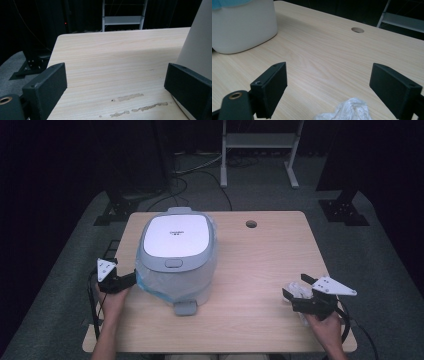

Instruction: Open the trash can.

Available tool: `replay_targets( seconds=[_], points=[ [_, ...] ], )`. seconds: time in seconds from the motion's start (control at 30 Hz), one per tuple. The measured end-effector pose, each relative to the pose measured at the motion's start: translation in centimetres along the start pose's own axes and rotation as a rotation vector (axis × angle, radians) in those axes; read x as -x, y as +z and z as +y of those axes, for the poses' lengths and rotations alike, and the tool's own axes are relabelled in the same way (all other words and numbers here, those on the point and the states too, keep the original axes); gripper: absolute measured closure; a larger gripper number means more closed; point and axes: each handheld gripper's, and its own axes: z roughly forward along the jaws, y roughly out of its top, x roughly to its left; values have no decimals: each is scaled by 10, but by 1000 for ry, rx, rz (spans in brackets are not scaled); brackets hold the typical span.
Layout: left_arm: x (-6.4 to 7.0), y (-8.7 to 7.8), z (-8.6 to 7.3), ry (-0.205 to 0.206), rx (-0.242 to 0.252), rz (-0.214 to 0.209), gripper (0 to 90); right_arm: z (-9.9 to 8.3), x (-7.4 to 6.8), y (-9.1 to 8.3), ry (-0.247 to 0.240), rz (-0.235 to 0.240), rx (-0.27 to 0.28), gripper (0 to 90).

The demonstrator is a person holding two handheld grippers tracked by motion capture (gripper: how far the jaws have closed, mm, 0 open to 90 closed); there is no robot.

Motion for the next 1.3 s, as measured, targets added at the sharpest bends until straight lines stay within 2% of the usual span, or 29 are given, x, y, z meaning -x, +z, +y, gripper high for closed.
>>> replay_targets(
  seconds=[0.13, 0.23, 0.37, 0.5, 0.67, 0.7, 0.83, 0.9, 1.07, 1.3],
  points=[
    [5, 1, 0, -13, -6, 1, 36, 0, 2, 1, 8, 6, 6, 132],
    [12, 3, 2, 21, -36, -6, 38, 1, 1, 0, 3, 11, 7, 132],
    [26, 7, 5, 57, -49, -22, 38, 2, 2, -1, 7, 10, 14, 132],
    [35, 8, 8, 74, -53, -34, 38, 3, 2, 1, 20, 19, 8, 132],
    [42, 9, 11, 67, -43, -48, 38, 6, -4, 0, -1, 18, 13, 132],
    [45, 10, 11, 64, -39, -33, 43, 6, -4, 0, -5, 18, 13, 132],
    [44, 10, 12, 53, -44, -32, 43, 6, -6, 0, -9, 20, 7, 132],
    [46, 9, 13, 69, -42, -24, 52, 5, -6, -1, -9, 21, 6, 132],
    [49, 8, 14, 78, -39, -15, 53, 5, -5, -3, -11, 19, 12, 132],
    [60, 15, 18, 92, -47, -24, 53, 4, -3, -5, -4, 19, 16, 132]
  ],
)
